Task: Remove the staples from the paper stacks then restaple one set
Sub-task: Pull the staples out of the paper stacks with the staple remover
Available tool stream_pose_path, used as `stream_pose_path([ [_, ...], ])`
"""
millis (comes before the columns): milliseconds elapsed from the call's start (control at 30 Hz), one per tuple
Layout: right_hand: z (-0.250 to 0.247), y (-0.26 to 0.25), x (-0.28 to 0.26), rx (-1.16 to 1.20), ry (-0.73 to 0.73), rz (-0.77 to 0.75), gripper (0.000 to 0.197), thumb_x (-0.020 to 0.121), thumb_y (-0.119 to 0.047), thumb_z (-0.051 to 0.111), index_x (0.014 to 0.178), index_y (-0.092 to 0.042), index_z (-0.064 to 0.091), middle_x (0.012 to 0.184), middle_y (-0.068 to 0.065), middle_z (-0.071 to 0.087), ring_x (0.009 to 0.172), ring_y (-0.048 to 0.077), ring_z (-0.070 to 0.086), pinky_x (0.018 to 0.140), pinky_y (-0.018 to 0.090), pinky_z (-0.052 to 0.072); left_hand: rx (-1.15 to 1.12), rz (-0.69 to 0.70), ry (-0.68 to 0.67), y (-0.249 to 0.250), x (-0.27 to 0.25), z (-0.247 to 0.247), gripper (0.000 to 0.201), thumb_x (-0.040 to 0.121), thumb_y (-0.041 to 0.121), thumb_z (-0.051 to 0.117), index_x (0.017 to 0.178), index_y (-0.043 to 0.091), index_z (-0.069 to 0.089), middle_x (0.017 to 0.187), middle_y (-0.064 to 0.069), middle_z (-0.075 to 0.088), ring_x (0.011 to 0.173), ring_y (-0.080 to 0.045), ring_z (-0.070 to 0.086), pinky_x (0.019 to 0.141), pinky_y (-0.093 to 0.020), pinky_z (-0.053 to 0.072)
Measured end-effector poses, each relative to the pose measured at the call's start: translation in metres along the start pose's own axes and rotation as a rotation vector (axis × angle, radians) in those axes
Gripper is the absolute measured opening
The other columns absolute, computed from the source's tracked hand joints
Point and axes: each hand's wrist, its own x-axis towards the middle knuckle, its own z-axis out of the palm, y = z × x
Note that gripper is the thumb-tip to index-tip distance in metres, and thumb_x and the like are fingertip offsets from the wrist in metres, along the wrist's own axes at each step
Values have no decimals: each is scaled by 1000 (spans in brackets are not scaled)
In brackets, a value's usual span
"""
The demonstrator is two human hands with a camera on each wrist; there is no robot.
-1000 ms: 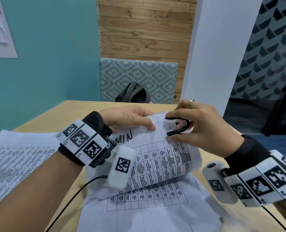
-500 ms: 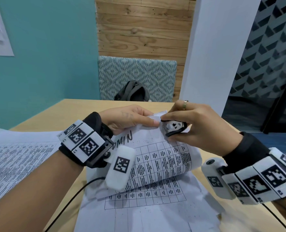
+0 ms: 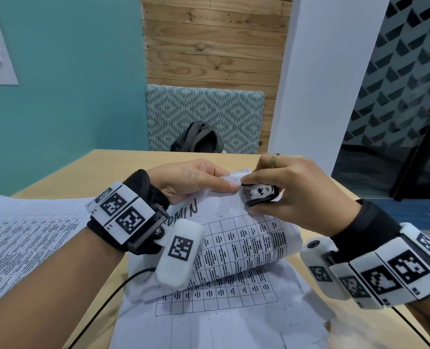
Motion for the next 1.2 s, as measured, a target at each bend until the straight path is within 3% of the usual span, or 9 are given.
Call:
stream_pose_path([
  [233,3,-2,-1,-35,58,-3,22,61,-20,75,80,-9,73,68,3,60,53,24,56,46,31,49,-69,7,-38,1,-2,0,17,83,3,52,81,1,68,80,-7,71,72,-11,67,69,-18,54],
  [367,3,-2,-2,-20,55,33,24,62,-24,76,80,-10,72,69,1,58,55,20,53,48,30,47,-64,-1,-61,3,-4,0,15,83,5,53,91,-4,63,82,-7,71,74,-12,68,71,-20,55],
  [467,3,-1,-2,70,57,79,26,63,-26,76,84,-10,73,71,1,58,61,14,51,55,35,44,-24,-18,-72,2,-4,-4,24,86,6,59,106,-7,61,95,-15,70,80,-21,67,76,-30,56],
  [667,1,-3,0,249,95,120,30,60,-23,80,85,-9,74,70,1,58,64,6,51,59,14,40,108,102,24,0,-1,-1,38,77,7,68,109,-12,59,99,-19,65,84,-19,61,80,-22,52],
  [767,0,1,0,370,117,178,35,57,-30,83,86,-13,74,71,7,61,65,15,56,60,28,46,130,143,29,-1,0,-1,40,77,10,63,110,-13,59,109,-27,60,93,-23,57,93,-28,47],
  [867,0,5,0,525,141,240,40,53,-46,82,86,-23,74,74,4,62,69,22,60,64,43,49,123,177,21,-2,-1,3,24,82,4,59,101,-9,63,94,-12,66,85,-15,60,84,-21,50],
  [933,0,8,-1,601,152,274,46,53,-54,80,88,-25,73,76,2,63,71,20,62,67,42,50,119,209,20,-3,-1,4,18,83,2,60,98,-7,63,87,-6,66,82,-13,60,80,-19,48],
  [1100,0,9,-1,689,175,329,50,48,-56,81,85,-23,72,76,5,64,72,18,62,68,37,49,123,262,66,-4,2,8,30,76,18,69,93,-6,63,87,-17,53,81,-25,47,78,-36,36],
  [1200,1,11,-1,708,178,343,50,47,-55,82,84,-23,73,76,6,64,72,17,62,69,37,49,96,260,85,-4,3,12,10,74,15,68,81,8,68,77,-9,59,72,-20,52,69,-27,41],
])
